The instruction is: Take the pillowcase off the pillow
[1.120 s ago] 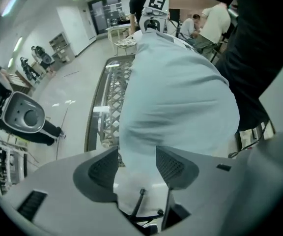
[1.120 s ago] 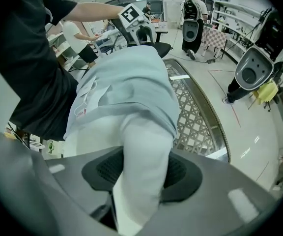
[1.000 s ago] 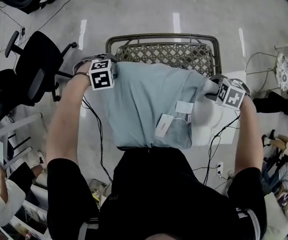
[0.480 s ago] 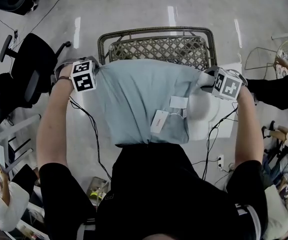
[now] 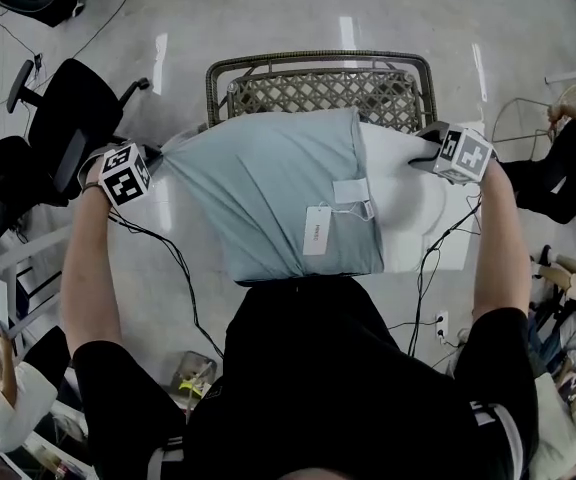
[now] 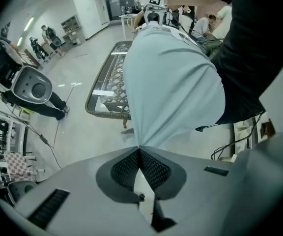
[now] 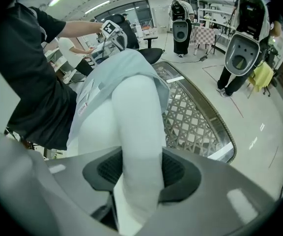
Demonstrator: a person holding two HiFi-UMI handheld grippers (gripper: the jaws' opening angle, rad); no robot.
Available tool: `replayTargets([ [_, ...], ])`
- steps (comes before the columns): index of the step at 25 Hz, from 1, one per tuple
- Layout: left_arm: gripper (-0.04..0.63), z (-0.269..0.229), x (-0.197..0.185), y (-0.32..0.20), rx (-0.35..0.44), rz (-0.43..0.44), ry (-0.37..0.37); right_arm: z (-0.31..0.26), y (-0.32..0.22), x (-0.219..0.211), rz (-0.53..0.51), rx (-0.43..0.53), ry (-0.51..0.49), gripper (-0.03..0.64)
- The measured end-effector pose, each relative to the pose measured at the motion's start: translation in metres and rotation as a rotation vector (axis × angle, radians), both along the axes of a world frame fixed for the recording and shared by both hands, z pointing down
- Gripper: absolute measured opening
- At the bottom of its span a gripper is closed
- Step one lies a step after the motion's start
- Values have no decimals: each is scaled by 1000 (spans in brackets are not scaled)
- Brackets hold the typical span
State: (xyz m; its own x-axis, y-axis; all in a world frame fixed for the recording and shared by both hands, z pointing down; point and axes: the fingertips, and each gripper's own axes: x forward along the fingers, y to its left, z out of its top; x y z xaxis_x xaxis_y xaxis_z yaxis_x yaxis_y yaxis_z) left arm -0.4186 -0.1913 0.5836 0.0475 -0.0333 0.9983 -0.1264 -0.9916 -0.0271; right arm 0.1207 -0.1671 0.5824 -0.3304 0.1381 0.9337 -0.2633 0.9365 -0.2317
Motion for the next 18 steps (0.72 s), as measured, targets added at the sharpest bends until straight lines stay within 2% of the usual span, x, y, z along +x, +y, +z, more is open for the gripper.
replayTargets([
  [4,6,-10,-16,15,6,-44,24,-1,0,-1,33,6,-6,206],
  [7,6,-15,-8,17,27,-81,47,1,-2,-1,43,44,38,227],
  [10,8,-18,22,17,90,-72,83,-2,-10,-3,64,167,113,290],
  [13,11,-24,54,23,123,-22,125,-23,-15,-17,128,291,80,255],
  [18,63,-33,104,45,166,43,205,-32,40,-38,140,284,30,265],
])
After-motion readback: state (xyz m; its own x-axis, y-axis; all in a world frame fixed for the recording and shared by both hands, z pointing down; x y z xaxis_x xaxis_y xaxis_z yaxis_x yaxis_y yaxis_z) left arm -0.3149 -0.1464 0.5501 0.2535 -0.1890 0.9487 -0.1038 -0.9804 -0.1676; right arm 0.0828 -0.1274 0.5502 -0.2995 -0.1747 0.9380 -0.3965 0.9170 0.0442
